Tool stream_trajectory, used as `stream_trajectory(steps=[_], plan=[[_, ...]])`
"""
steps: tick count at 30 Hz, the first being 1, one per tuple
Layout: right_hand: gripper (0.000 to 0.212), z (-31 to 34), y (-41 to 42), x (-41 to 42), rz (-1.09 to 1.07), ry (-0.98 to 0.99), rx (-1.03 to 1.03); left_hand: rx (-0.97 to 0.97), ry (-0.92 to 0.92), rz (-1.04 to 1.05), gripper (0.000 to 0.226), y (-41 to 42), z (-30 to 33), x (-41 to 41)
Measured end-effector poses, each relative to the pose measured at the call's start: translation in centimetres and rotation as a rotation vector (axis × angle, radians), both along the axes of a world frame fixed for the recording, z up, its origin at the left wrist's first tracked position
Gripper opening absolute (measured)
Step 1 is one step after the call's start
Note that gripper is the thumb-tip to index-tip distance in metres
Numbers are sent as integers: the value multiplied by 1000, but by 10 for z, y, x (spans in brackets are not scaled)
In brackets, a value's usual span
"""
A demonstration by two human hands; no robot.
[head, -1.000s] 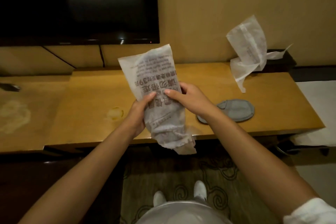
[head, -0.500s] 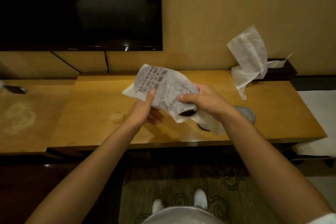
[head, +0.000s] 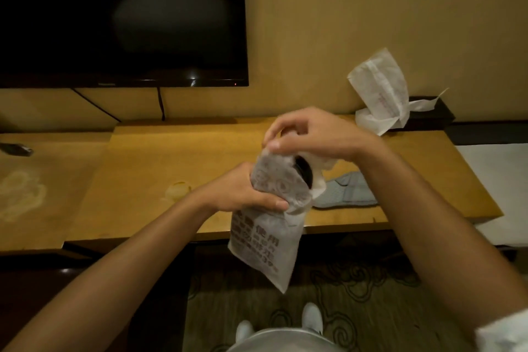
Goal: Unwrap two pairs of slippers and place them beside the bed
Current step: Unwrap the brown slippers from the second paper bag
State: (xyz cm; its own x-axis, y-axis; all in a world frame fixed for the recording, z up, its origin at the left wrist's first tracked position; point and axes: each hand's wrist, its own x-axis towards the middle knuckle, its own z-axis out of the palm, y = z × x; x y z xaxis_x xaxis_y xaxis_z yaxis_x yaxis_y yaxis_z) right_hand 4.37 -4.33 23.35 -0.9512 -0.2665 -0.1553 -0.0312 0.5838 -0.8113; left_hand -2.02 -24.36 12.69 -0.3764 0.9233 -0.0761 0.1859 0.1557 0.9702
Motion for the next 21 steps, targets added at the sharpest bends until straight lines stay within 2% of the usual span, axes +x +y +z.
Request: stream_trajectory(steps=[1,3,7,10,12,14,16,18,21], plan=[[24,1,12,1,-30,-24,-75,40,-37,41,37,-2,-1,1],[30,-4,33,2,-75,-59,-100,83,-114,91,35,-3,-2,0],[18,-24,38,-1,-236,40,-111,114,-82,133,36,1,4,5],[12,-41,27,-5,-387,207,308,132,-60,187,37,5,8,8],[21,-51,19,-1,-536,336,506,120,-63,268,36,6,11,6],[21,-48,13,5,-644,540,428,79,-16,317,40,5,12,3],[11,-40,10,9,-535,572,306,28,82,334,45,4,14,2],[10,-36,6,13,-339,391,194,-8,122,334,46,1,15,0],[32,-32,2,19,-264,144,-170,-17,166,283,44,-2,16,1]])
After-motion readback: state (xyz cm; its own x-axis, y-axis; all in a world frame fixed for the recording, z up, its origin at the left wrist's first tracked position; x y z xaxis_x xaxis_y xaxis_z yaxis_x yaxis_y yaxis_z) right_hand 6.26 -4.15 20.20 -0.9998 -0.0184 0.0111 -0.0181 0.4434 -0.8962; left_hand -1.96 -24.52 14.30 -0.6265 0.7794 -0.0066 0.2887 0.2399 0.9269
